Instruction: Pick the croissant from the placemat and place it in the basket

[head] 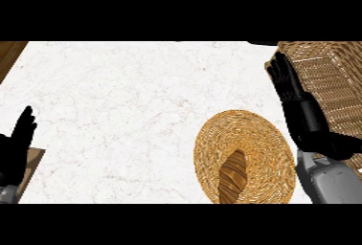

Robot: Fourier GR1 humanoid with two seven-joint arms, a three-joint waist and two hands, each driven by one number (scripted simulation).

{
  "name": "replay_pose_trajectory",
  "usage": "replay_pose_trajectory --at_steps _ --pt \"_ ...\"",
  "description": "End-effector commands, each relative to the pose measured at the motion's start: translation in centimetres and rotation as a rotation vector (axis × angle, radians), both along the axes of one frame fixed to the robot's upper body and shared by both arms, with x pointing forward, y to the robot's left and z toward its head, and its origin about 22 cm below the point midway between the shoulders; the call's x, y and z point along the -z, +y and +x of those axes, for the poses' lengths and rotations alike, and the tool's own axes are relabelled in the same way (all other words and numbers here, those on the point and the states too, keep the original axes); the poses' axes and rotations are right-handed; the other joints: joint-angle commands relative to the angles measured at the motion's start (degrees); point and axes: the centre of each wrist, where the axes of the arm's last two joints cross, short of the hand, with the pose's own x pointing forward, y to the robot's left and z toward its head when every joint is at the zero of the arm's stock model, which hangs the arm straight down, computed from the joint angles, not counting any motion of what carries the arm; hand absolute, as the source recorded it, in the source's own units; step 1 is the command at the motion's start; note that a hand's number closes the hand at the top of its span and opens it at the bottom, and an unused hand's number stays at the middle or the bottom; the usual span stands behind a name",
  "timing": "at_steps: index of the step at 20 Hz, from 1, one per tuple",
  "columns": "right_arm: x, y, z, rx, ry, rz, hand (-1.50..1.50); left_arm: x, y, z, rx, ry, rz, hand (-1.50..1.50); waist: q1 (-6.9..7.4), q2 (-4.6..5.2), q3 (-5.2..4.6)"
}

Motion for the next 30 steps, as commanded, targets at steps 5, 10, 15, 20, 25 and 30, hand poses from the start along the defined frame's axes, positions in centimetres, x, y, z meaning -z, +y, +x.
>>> replay_pose_trajectory --at_steps 5,10,15,20,25,30 --pt "-2.9 -7.8 0.7 -0.061 -0.159 0.210 1.50 -3.5 -0.7 3.8 0.147 -0.069 -0.125 0.00 -1.52 -0.69 0.69" --pt "0.7 0.7 -1.5 -0.331 -0.302 -0.387 -1.50 -2.3 -3.4 3.9 0.241 -0.027 -0.226 0.00 -0.14 -0.75 0.46" --pt "2.6 11.5 -6.0 -0.150 -0.348 -0.276 -1.50 -1.6 -4.1 5.0 0.227 -0.005 -0.245 0.00 -0.95 -1.02 0.46" --pt "-3.2 13.8 -6.5 -0.084 -0.129 -0.382 -1.50 -1.6 -3.6 4.6 0.243 -0.007 -0.231 0.00 -0.93 -1.32 0.41" --pt "-5.4 12.0 -5.1 0.038 0.037 -0.742 -1.50 -2.0 -2.4 5.4 0.206 -0.002 -0.221 0.00 -2.45 -1.69 0.16" --pt "-9.5 9.0 -3.9 0.310 0.145 -1.010 -1.50 -0.8 -2.9 4.2 0.202 0.018 -0.236 0.00 -2.44 -2.09 0.21"
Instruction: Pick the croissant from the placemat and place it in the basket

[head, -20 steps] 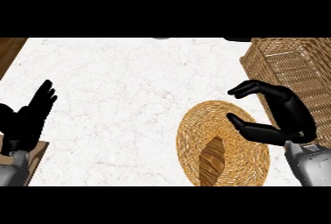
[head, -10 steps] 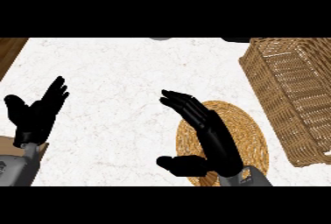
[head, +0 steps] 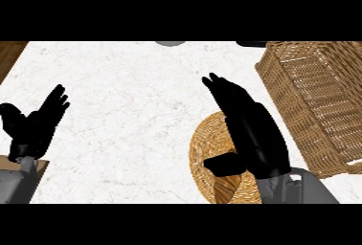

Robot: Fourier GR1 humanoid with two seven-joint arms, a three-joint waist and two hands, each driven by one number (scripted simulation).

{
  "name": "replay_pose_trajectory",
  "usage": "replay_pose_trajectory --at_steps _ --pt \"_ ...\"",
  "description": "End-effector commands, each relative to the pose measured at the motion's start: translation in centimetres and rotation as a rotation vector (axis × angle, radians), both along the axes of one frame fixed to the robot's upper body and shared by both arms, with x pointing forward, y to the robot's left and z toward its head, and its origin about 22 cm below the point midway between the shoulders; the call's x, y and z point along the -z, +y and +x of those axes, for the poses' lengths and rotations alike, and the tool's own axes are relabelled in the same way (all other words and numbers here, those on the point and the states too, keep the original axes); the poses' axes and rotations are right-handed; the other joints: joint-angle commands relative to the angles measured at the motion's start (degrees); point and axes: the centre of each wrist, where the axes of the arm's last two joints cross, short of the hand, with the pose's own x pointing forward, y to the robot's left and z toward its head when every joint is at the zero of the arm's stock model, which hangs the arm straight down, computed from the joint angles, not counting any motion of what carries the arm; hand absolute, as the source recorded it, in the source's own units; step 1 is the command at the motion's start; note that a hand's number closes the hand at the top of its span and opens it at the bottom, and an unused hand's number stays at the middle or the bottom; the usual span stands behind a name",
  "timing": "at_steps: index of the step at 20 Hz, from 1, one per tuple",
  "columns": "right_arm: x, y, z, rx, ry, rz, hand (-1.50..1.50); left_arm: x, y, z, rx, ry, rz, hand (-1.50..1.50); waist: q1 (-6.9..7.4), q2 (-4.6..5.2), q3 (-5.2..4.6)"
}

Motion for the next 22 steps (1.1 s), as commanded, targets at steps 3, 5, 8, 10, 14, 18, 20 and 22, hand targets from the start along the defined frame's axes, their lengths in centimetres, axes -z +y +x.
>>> replay_pose_trajectory --at_steps 3,5,8,10,14,18,20,22 --pt "-7.3 -1.9 -1.1 0.199 0.075 -0.191 -1.50 0.3 -0.5 0.1 0.005 -0.010 -0.005 0.00 0.01 0.20 0.17" --pt "-9.0 -2.2 0.0 0.156 0.165 -0.229 -1.50 -1.0 0.0 0.9 0.010 -0.009 0.003 0.00 0.72 0.54 0.22" --pt "-8.8 -3.1 -0.1 0.080 0.294 -0.247 -1.50 -1.2 0.1 1.2 0.004 -0.021 -0.014 0.00 0.18 0.45 0.22" --pt "-9.2 -3.3 0.0 0.062 0.342 -0.231 -1.50 -0.8 0.9 0.5 0.008 0.002 -0.015 0.00 0.74 0.47 0.24" --pt "-9.5 -6.5 -2.5 0.021 0.381 -0.179 -1.50 1.3 -0.5 -0.5 0.014 -0.002 -0.017 0.00 0.02 0.34 0.29" --pt "-9.5 -8.6 -6.1 0.014 0.393 -0.079 -1.50 -0.1 -0.9 -0.3 0.013 -0.005 -0.015 0.00 0.29 0.36 0.35" --pt "-10.8 -9.5 -6.6 0.043 0.310 -0.006 -1.50 0.7 -1.6 -0.1 0.009 -0.006 -0.037 0.00 1.07 0.76 0.35" --pt "-9.5 -10.5 -8.1 0.034 0.314 0.017 -1.50 1.0 -1.7 0.7 0.006 -0.010 0.005 0.00 0.82 0.91 0.39"
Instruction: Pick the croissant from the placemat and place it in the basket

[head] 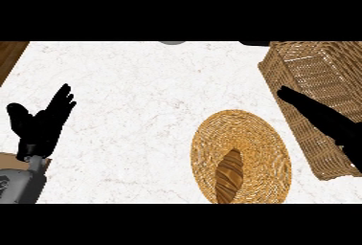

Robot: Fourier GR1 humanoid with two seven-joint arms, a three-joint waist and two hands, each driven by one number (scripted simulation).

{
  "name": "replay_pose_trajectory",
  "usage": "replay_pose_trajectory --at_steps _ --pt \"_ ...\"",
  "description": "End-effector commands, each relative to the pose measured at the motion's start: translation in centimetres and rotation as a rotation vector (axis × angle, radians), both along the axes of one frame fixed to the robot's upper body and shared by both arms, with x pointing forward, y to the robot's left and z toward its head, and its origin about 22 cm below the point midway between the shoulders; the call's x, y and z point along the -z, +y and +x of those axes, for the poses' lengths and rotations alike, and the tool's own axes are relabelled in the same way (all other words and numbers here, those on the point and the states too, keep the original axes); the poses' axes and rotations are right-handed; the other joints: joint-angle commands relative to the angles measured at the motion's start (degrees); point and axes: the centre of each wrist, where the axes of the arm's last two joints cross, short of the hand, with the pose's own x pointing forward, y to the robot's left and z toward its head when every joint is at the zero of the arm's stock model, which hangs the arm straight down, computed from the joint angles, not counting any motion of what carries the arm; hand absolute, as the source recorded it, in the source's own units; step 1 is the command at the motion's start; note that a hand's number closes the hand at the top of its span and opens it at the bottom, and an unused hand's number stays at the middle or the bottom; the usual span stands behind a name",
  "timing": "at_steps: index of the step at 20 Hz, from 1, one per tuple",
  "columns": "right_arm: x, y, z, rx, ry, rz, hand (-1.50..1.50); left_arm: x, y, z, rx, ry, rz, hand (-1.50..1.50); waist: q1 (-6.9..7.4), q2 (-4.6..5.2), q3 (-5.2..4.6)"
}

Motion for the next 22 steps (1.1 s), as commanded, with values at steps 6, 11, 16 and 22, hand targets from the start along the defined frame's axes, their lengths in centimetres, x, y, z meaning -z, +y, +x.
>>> replay_pose_trajectory --at_steps 6,11,16,22 --pt "4.1 -0.7 -3.9 0.103 0.042 -0.008 -1.50 -1.0 1.4 -0.1 0.029 0.006 0.002 0.00 1.25 0.39 0.09" --pt "7.7 0.2 -3.5 0.103 -0.032 0.029 -1.50 0.3 2.2 0.4 0.028 -0.013 -0.008 0.00 1.00 0.49 0.09" --pt "12.4 1.1 1.3 0.136 -0.061 0.083 -1.50 -1.4 0.1 0.6 0.025 -0.006 -0.011 0.00 1.73 0.53 0.10" --pt "18.1 2.7 2.0 0.128 -0.015 0.078 -1.50 -0.3 0.0 1.2 0.039 -0.018 -0.009 0.00 1.35 0.54 0.06"
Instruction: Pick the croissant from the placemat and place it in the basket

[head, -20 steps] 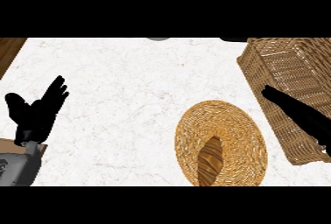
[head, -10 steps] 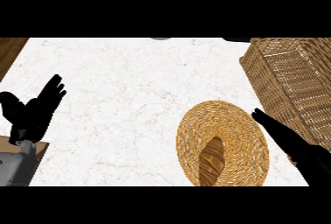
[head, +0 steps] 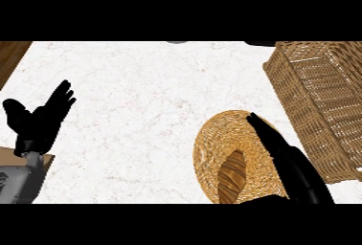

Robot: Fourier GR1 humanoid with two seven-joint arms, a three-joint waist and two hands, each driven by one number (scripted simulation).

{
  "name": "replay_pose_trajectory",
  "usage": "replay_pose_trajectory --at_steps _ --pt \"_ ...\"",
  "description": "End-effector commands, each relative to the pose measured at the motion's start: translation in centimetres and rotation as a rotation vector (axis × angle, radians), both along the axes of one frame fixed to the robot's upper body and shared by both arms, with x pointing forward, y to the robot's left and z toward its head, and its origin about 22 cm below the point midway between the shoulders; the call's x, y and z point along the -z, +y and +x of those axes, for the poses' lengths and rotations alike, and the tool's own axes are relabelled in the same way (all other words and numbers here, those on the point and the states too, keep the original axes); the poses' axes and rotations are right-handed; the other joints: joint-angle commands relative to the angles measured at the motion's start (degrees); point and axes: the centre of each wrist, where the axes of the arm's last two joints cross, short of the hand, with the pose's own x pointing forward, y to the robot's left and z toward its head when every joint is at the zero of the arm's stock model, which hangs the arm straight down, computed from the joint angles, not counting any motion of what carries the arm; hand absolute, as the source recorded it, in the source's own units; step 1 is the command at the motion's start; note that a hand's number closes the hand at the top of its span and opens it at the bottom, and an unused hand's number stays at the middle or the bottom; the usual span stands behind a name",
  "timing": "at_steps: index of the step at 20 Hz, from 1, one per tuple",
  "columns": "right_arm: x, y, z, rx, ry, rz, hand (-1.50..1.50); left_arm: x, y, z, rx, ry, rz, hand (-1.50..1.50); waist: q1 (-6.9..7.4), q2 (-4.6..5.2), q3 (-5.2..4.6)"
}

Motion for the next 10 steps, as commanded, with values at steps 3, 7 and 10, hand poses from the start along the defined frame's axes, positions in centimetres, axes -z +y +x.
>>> replay_pose_trajectory --at_steps 3,7,10 --pt "4.9 1.0 1.4 0.007 0.081 -0.071 -1.50 -1.0 0.3 0.0 -0.001 0.001 0.010 0.00 0.12 -0.02 -0.02" --pt "4.5 1.6 0.8 -0.012 0.142 -0.110 -1.50 -0.6 -0.6 0.5 0.000 0.001 0.007 0.00 -0.08 -0.04 -0.03" --pt "6.1 -0.6 1.6 -0.017 0.130 -0.121 -1.50 1.3 -0.2 0.8 0.000 0.006 -0.021 0.00 -0.15 0.01 -0.03"
